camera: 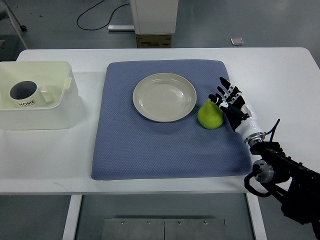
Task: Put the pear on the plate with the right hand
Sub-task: 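Close the right hand fingers around the green pear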
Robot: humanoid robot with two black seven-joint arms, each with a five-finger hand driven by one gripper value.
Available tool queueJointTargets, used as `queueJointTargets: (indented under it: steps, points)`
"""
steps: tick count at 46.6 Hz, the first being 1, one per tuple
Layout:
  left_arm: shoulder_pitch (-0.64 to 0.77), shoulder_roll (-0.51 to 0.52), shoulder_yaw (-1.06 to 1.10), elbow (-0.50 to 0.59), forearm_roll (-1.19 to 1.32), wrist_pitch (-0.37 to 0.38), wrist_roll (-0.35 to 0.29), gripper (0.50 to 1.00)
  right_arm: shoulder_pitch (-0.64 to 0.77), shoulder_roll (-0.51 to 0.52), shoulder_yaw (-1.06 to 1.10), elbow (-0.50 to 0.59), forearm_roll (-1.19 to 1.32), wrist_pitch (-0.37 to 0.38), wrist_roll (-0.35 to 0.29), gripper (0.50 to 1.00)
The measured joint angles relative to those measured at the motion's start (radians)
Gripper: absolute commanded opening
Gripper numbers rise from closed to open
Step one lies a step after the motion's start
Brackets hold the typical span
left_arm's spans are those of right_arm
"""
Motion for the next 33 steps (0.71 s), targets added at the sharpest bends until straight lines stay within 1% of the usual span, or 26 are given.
queueJointTargets:
  steps: [23, 31, 33]
  points:
    - [0.000, 0.000, 0.000, 0.000, 0.000, 0.000, 0.000, 1.000, -0.007, -0.002, -0.065, -0.001, -0.002, -0.001, 0.000, 1.000]
    - [0.000, 0.000, 0.000, 0.000, 0.000, 0.000, 0.000, 1.000, -0.014, -0.001, -0.079, -0.005, -0.003, -0.002, 0.000, 0.985]
    - [0.000, 0.000, 0.000, 0.000, 0.000, 0.000, 0.000, 1.000, -0.015, -0.001, -0.085, -0.008, -0.003, -0.002, 0.000, 0.966]
